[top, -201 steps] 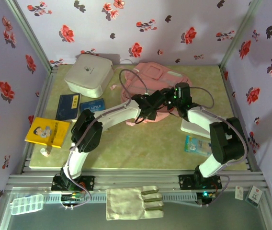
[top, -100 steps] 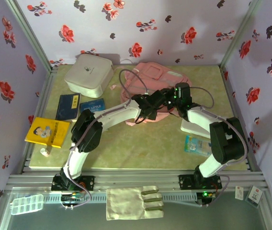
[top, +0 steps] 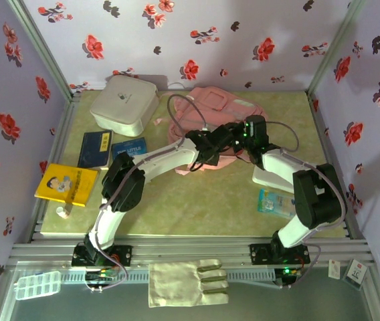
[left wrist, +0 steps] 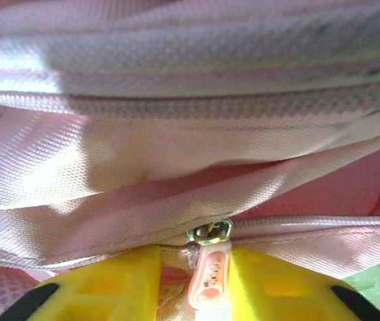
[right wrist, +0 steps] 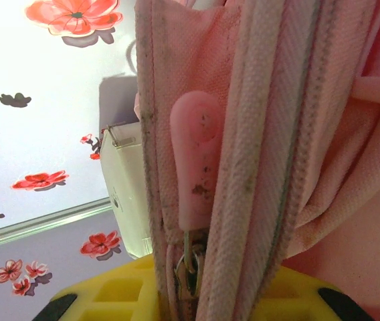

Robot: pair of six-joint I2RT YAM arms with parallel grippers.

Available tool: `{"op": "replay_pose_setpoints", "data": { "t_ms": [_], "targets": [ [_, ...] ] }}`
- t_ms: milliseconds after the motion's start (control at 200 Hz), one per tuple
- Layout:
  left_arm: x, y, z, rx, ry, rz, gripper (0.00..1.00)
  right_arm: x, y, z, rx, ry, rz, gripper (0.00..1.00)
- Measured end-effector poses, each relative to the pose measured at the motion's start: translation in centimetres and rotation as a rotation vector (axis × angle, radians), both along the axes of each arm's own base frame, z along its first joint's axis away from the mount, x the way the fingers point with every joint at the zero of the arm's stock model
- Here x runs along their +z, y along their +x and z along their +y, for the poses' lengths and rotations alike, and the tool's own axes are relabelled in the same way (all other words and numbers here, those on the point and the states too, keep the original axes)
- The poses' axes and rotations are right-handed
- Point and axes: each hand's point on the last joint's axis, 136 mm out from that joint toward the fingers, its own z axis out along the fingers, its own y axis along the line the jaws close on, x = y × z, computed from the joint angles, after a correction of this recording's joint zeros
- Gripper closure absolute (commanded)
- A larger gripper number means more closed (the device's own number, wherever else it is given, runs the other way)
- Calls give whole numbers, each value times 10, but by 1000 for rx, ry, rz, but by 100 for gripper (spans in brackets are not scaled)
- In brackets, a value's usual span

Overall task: Pack the student bag
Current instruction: Unzip the student bag at the center of the table.

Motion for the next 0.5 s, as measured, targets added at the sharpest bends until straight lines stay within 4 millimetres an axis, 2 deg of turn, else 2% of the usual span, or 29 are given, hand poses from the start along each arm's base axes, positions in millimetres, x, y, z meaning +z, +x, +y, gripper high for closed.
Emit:
{"op": "replay_pose_setpoints", "data": {
  "t_ms": [205,500],
  "targets": [
    [-1,-3,-4,-11,-17,20,84,-1,0,-1,-1,-1,2,76],
    [-2,-3,-5,-15,-41,46,89,-2,0,-1,-1,-2,3,76]
  ]
}}
